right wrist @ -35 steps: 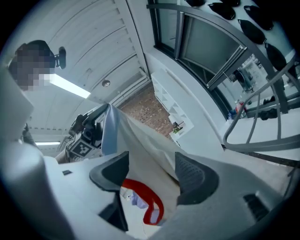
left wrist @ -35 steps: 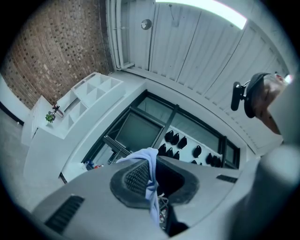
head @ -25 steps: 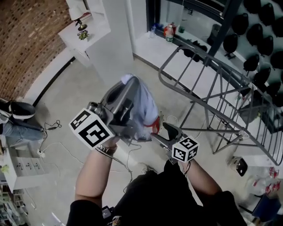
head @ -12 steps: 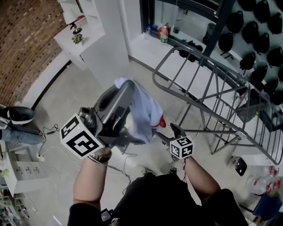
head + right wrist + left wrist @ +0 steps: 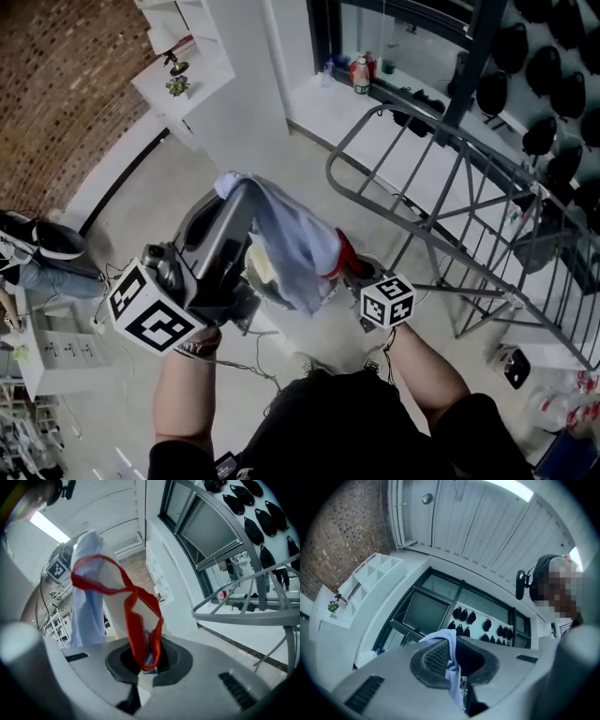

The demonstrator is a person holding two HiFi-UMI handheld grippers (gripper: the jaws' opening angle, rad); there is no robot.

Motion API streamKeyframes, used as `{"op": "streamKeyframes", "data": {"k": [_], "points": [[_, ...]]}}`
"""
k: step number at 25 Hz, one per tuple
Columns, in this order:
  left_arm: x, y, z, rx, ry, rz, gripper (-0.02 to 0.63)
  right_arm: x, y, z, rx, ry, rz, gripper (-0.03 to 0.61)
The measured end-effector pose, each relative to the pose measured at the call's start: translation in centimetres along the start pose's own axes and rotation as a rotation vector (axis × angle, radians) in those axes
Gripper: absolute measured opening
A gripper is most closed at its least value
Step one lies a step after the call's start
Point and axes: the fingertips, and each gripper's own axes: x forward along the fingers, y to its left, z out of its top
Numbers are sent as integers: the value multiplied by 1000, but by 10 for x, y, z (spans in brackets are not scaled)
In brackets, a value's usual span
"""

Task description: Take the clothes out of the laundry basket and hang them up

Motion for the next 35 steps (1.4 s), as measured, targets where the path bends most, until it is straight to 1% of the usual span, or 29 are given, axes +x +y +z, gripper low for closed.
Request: {"op": "streamKeyframes", "data": {"k": [4,7,11,17,22,26,32,35], "points": [[-2,14,-12,32,25,89,25,-42,-13,38,24,-69,-19,12],[4,21,-26,46,53,134,25,-80,-25,66,26,-121,-34,11],[14,22,-42,15,64,146,24,-133,-33,102,-8,-176,-53,11],[35,13,-57,-34,41,157,25,-206,-42,153,-17,-273,-83,11],[63,-6,-64,-28,15,165,25,-262,-58,194,-37,-353,-114,11],[96,-28,-84,14,18,175,25,-302,-89,216,-77,-403,-140,11],[120,-59,-93,111,55,194,25,-332,-91,247,-121,-446,-173,11],[138,-70,-101,131,53,212,25,-348,-101,263,-139,-466,-175,11]]}}
